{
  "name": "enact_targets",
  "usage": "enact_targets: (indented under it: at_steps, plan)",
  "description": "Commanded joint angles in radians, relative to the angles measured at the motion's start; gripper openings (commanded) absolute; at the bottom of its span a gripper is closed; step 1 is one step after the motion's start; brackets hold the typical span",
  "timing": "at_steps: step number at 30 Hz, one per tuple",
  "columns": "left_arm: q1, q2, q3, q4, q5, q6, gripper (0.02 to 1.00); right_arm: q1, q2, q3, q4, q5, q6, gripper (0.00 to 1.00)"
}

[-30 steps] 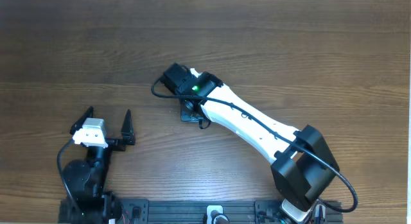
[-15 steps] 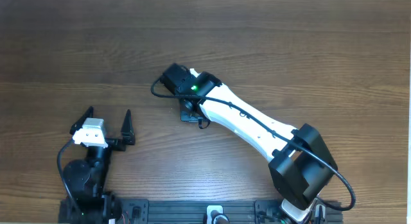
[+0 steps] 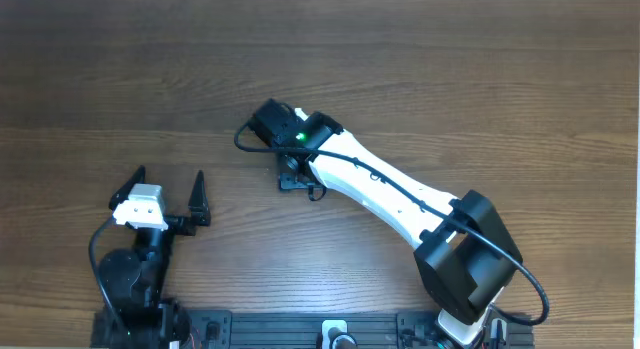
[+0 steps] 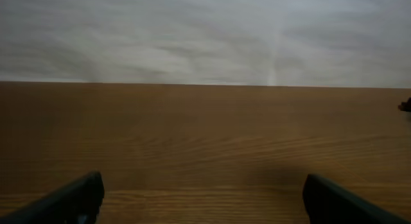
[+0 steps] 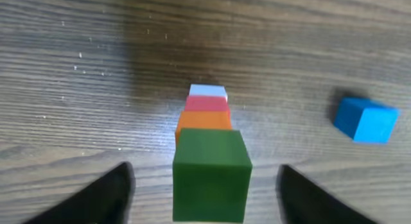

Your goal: Stack Cubes

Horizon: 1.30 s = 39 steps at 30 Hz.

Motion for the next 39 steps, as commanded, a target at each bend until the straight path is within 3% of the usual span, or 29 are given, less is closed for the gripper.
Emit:
enact_targets:
  at_steps: [1,6,12,23,27,39]
  plan:
    - [0.007,-0.007,-0.006,0.003,0.013,0.014,0.998,-0.008,0.008,0.021,0.003,0.003,-0.001,0.993]
    - [0.007,-0.007,-0.006,0.003,0.013,0.014,1.000,-0.018,0.000,0.032,0.002,0.004,0.000,0.993]
    - [0.007,-0.007,-0.006,0.003,0.013,0.014,1.000,-0.079,-0.044,0.122,-0.043,0.003,-0.077,0.993]
    - [0.007,-0.007,-0.006,0.003,0.013,0.014,1.000,-0.294,-0.146,0.171,-0.244,-0.035,-0.226,0.993]
    - [0.007,-0.007,-0.006,0.002,0.013,0.014,0.998,-0.346,-0.146,0.067,-0.204,-0.069,-0.291,0.993]
    - [0.007,-0.007,-0.006,0.003,0.012,0.014,1.000,-0.375,-0.146,-0.286,0.052,-0.155,-0.300,0.993]
